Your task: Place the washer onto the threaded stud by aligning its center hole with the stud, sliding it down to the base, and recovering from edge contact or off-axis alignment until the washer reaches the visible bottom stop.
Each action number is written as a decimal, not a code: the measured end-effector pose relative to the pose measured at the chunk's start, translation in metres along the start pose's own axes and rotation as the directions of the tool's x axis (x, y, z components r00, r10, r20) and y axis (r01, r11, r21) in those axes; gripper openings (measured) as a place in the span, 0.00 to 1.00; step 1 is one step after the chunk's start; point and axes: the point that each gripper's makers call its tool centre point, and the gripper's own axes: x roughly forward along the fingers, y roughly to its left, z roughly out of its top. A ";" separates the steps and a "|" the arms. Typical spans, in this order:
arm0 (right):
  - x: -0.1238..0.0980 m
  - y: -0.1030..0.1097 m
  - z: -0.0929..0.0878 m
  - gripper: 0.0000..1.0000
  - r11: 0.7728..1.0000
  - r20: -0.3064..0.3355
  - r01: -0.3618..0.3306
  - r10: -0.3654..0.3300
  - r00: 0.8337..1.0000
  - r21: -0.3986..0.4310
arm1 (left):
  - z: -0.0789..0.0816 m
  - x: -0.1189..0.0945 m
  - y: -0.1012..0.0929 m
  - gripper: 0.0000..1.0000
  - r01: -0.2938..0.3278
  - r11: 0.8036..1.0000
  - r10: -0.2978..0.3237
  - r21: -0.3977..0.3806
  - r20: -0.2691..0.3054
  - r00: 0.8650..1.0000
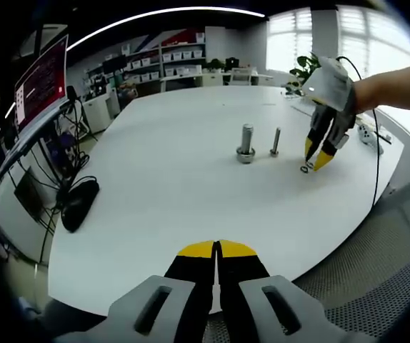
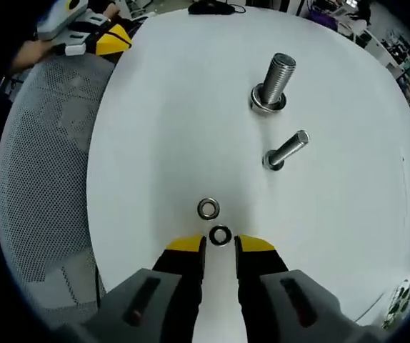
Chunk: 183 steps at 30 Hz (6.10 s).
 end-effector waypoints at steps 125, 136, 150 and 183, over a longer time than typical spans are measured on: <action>0.001 -0.043 0.061 0.20 0.971 0.178 0.118 -0.156 0.972 0.207 | 0.001 0.000 0.002 0.00 -0.005 1.000 0.005 -0.010 0.015 1.000; -0.011 -0.024 0.034 0.20 0.956 0.211 0.094 -0.157 0.965 0.277 | 0.000 0.000 0.002 0.00 -0.007 1.000 0.007 -0.007 0.009 1.000; -0.017 -0.021 -0.010 0.21 0.928 0.186 0.112 -0.188 0.964 0.355 | 0.001 0.000 0.002 0.00 -0.007 1.000 0.007 -0.007 0.009 1.000; -0.006 -0.036 -0.026 0.17 1.000 0.001 0.026 -0.026 1.000 -0.009 | 0.000 0.000 0.002 0.00 -0.006 1.000 0.006 -0.008 0.003 1.000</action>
